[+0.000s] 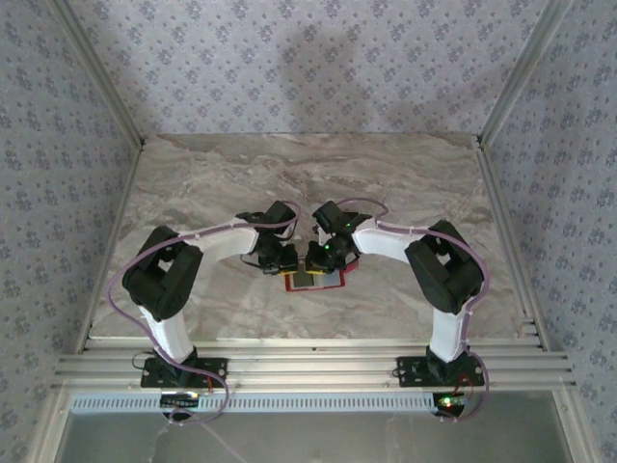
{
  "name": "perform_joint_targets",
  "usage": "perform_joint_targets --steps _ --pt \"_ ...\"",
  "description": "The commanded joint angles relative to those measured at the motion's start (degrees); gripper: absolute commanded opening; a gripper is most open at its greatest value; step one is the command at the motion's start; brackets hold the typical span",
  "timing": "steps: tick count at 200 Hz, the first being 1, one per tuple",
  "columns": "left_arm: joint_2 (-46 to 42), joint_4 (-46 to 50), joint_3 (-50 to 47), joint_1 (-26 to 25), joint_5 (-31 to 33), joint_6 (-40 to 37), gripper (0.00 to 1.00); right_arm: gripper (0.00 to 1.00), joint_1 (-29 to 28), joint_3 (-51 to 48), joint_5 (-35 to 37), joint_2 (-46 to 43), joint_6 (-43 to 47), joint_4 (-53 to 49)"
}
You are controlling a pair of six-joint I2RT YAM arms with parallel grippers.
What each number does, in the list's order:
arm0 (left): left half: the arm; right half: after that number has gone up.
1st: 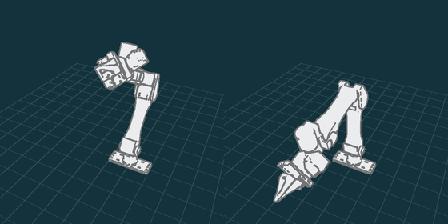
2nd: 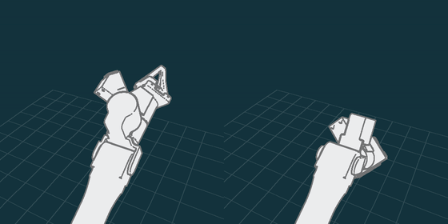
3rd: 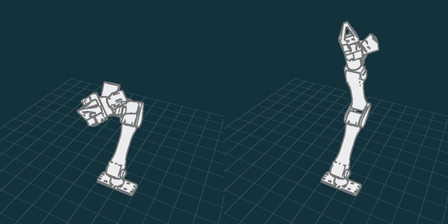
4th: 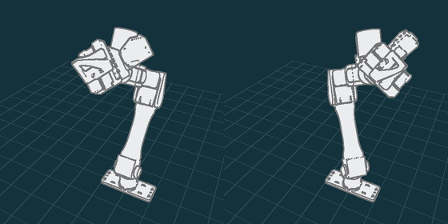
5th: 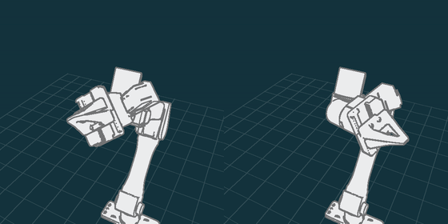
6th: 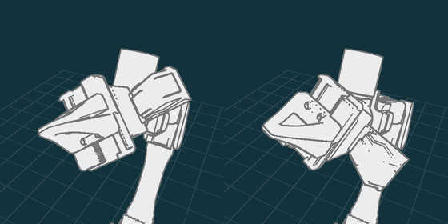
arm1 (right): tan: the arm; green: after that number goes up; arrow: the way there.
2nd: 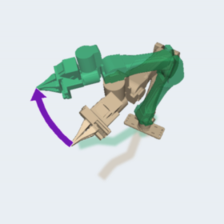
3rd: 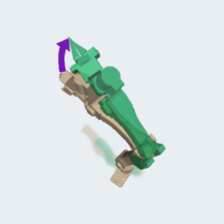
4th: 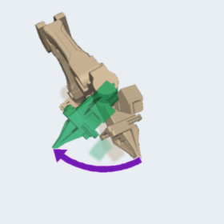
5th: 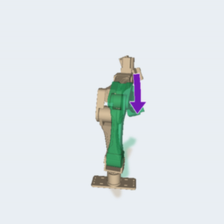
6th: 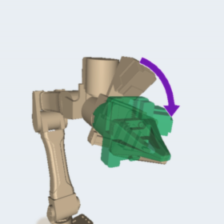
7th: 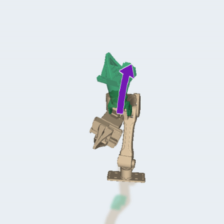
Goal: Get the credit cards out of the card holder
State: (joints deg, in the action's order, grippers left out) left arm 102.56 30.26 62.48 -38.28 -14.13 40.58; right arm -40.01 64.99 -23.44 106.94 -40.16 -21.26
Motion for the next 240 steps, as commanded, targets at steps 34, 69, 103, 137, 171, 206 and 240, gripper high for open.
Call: perform_joint_targets --steps 34,69,103,137,171,206,240 --pt "0.62 2.79 -0.30 -0.25 1.38 0.04 0.19 0.25 -0.59 1.62 0.69 1.87 -0.20 -1.90" --pt "0.44 3.37 -0.05 -0.25 1.77 0.01 0.20 0.29 -0.88 2.85 5.83 1.46 1.88 -7.07" --pt "0.44 4.05 0.43 -0.30 2.35 -0.30 0.20 0.29 -1.11 2.84 8.44 0.13 2.98 -9.73" --pt "0.44 4.32 0.65 -0.30 2.45 -0.27 0.21 0.29 -1.18 5.31 8.64 -1.02 3.40 -10.50" --pt "0.37 4.79 1.20 -0.32 2.54 -0.45 0.21 0.29 -0.91 4.69 7.24 -2.83 2.64 -9.13" --pt "-1.23 5.54 2.44 -0.37 2.91 -0.35 0.21 0.29 0.37 1.59 5.04 -5.68 1.67 -6.66" --pt "-2.28 6.91 4.94 -0.91 2.96 -0.67 0.20 0.29 2.20 -0.51 2.74 -7.02 1.75 -4.87"
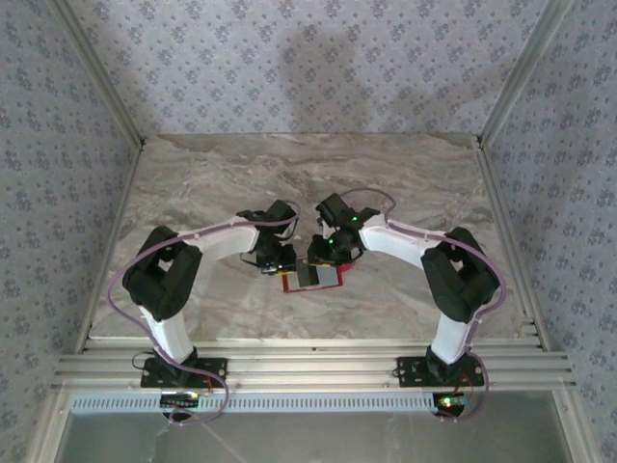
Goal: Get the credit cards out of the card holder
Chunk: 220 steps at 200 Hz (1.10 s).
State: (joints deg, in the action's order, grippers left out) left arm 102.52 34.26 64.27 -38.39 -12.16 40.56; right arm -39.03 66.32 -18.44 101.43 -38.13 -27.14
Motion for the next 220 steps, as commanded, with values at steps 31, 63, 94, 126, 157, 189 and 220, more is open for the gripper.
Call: perform_joint_targets --steps 31,63,94,126,157,189,220 --pt "-1.16 3.89 5.54 -1.92 0.82 -0.92 0.19 0.27 2.85 -3.64 -5.81 -1.10 0.07 3.62" --pt "1.20 3.62 5.91 -2.36 -0.06 -0.92 0.16 0.26 3.76 -4.63 -8.29 -0.05 0.32 5.52" --pt "3.22 3.58 5.22 -2.31 -0.39 -0.92 0.14 0.25 4.15 -4.85 -9.45 1.13 0.88 6.56" --pt "4.90 3.34 4.30 -2.38 -0.52 -1.09 0.13 0.25 4.74 -5.26 -10.70 2.27 1.57 7.14" --pt "6.11 3.30 3.87 -2.33 -0.33 -1.24 0.13 0.25 5.39 -5.91 -12.34 3.23 1.57 7.92" --pt "6.63 3.57 3.49 -2.30 0.47 -1.35 0.13 0.23 5.76 -7.13 -13.68 3.92 1.57 9.87" --pt "6.62 3.55 3.23 -2.38 0.26 -1.19 0.13 0.22 5.87 -8.12 -15.60 4.81 1.64 11.98"
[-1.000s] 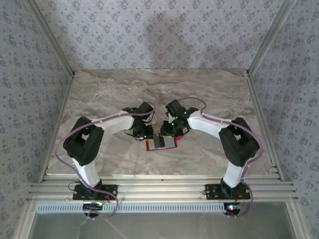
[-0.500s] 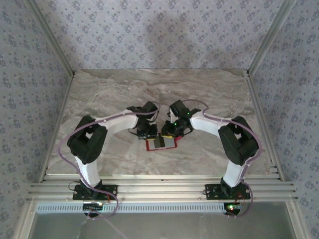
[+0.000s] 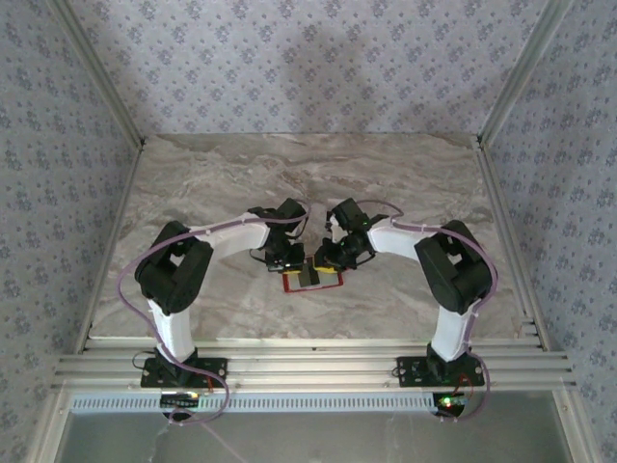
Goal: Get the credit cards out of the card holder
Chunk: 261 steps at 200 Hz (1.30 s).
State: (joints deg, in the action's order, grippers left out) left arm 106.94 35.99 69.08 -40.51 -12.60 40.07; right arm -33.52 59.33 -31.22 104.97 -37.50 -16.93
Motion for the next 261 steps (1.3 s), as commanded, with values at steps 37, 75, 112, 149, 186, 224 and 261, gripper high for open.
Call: perform_joint_targets --steps 37,75,112,149,186,224,261 --pt "2.23 1.82 -1.69 -0.25 0.82 -0.77 0.13 0.21 0.37 -1.94 -4.78 2.07 0.93 3.84" --pt "1.96 1.72 -1.85 -0.24 0.90 -0.62 0.13 0.21 0.45 -2.96 -7.46 2.52 0.02 7.01" --pt "1.80 1.63 -2.04 -0.20 0.92 -0.53 0.13 0.18 0.91 -4.77 -10.28 2.43 -2.58 12.02" --pt "1.39 1.62 -2.19 -0.20 1.13 -0.39 0.13 0.11 1.68 -6.28 -10.93 1.49 -3.42 13.74" --pt "0.56 1.84 -2.18 -0.19 1.67 -0.34 0.13 0.06 2.93 -7.43 -9.21 -0.48 -2.38 12.17" --pt "0.12 2.29 -1.95 -0.26 1.97 -0.44 0.14 0.05 4.45 -7.60 -6.09 -2.59 0.96 6.69" --pt "-0.10 2.51 -1.58 -0.24 2.13 -0.61 0.14 0.05 5.23 -7.12 -1.99 -4.84 5.55 0.28"
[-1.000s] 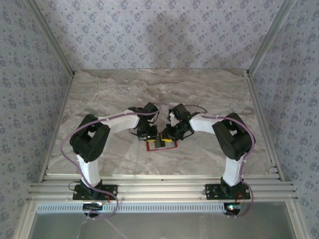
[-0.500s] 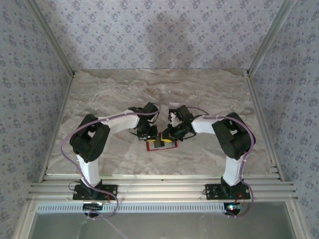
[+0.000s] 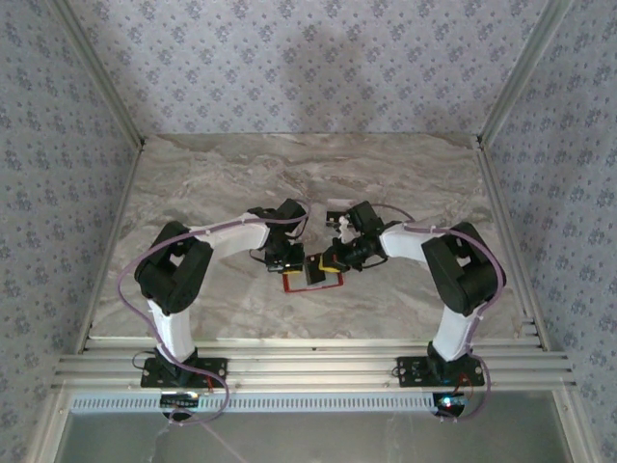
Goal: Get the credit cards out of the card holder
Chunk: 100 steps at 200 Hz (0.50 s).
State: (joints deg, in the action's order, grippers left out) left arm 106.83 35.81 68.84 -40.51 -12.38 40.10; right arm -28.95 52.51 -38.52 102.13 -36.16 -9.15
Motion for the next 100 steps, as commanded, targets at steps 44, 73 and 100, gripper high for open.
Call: perform_joint_targets --steps 44,73,100 --pt "-0.04 2.76 0.04 -0.18 1.65 -0.93 0.15 0.05 1.42 -0.47 5.33 -5.55 5.22 -9.30" --pt "-1.07 4.37 1.76 -0.25 1.33 -0.91 0.15 0.03 1.57 1.39 7.96 -9.05 7.75 -12.62" --pt "-3.18 3.84 2.62 -0.18 2.71 -0.83 0.16 0.01 2.27 5.24 9.03 -10.64 14.98 -18.78"
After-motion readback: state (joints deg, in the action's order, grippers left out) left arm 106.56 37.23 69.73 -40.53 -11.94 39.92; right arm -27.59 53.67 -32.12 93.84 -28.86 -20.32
